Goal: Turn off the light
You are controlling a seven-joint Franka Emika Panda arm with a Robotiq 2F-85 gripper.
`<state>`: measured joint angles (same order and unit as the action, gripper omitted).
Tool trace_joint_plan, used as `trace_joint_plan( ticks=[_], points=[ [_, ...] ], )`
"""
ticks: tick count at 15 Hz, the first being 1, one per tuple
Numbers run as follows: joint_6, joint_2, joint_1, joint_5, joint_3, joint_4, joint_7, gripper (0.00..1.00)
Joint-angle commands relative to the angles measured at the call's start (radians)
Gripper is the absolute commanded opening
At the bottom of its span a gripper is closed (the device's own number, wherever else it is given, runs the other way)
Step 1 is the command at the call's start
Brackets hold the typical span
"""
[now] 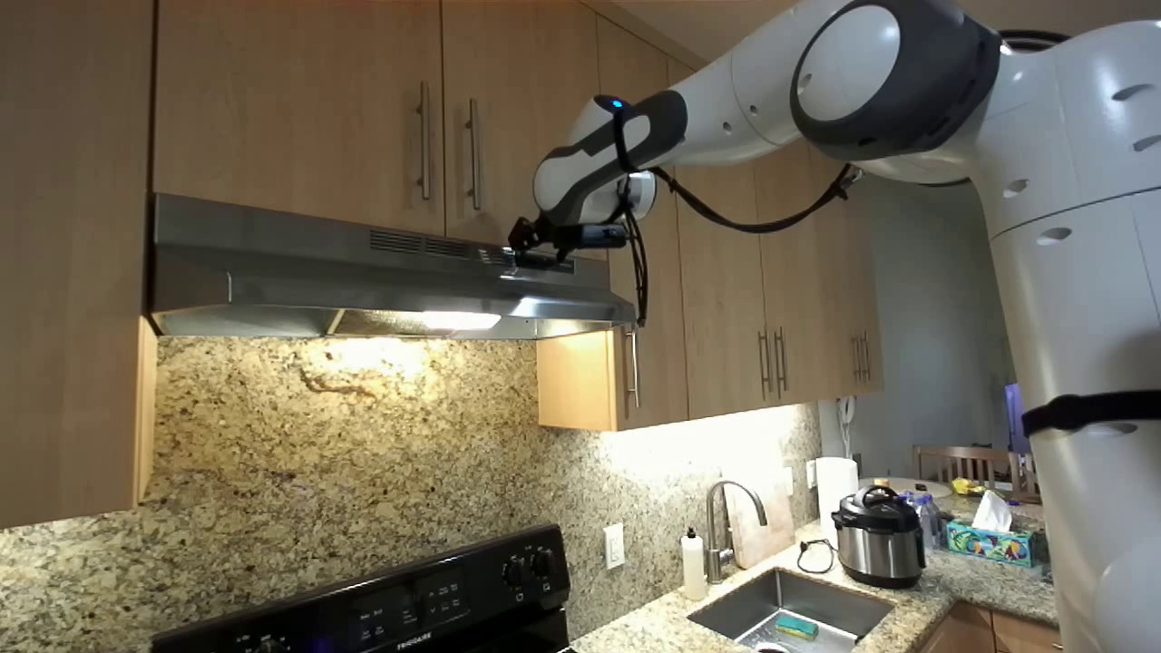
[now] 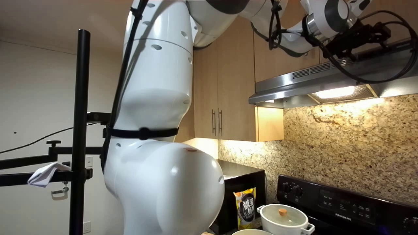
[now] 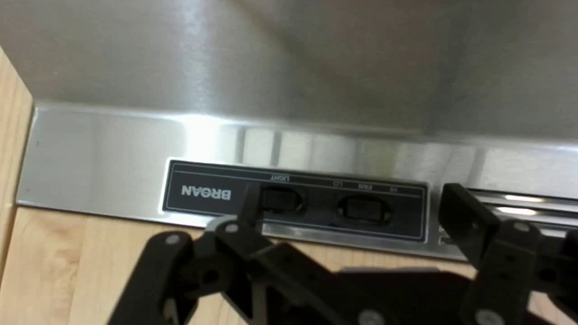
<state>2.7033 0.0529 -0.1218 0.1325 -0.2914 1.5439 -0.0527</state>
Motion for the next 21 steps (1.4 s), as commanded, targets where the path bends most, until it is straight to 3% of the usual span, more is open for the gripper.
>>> trace_joint_plan(
  ticks=[1,21],
  points=[
    [0.017,0.010,-0.001,0.011,-0.001,-0.019,-0.010,1.00],
    [-0.011,0.058,0.004,-0.015,0.003,-0.063,0.021,1.00]
  ],
)
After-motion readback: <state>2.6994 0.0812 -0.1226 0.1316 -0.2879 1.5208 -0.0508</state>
